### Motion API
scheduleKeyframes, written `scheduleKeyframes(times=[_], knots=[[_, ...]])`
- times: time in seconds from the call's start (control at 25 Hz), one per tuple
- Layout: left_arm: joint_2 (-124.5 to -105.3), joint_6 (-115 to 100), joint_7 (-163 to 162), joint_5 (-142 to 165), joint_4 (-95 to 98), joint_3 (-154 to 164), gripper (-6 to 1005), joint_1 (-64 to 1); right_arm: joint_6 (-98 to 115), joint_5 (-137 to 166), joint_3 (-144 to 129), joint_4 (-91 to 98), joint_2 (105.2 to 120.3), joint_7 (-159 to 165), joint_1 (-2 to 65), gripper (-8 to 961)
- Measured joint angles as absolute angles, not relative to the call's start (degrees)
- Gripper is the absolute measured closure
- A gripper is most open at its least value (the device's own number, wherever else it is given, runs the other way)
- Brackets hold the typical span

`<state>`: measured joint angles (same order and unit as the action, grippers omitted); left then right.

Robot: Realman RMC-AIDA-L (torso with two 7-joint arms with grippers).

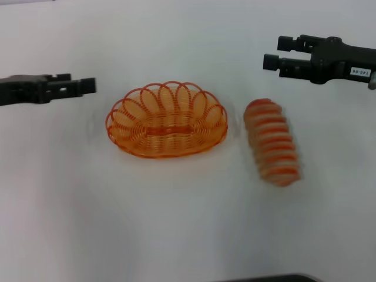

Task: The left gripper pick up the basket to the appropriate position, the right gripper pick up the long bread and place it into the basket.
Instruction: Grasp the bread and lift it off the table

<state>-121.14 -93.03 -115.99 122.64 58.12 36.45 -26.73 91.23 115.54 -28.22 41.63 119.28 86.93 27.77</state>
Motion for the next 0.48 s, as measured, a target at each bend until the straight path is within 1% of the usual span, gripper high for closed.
scheduleKeyframes(times=[0.16,0.2,0.28,0.48], knots=[[-120.23,-97.29,-105.41,122.65,57.1,31.13,116,-26.08,91.25,115.36,-28.35,42.03,118.74,95.38,27.88,177],[-119.39,-100.2,-101.0,123.06,56.02,29.09,117,-25.79,91.17,115.66,-28.52,42.13,118.5,97.94,27.99,177],[-118.99,-101.95,-97.95,123.64,56.12,28.37,120,-25.11,90.4,116.75,-28.81,42.19,118.03,102.8,28.22,177],[-118.75,-105.71,-87.21,126.07,58.66,27.0,126,-22.14,87.75,123.41,-31.05,42.54,116.42,116.11,29.91,177]])
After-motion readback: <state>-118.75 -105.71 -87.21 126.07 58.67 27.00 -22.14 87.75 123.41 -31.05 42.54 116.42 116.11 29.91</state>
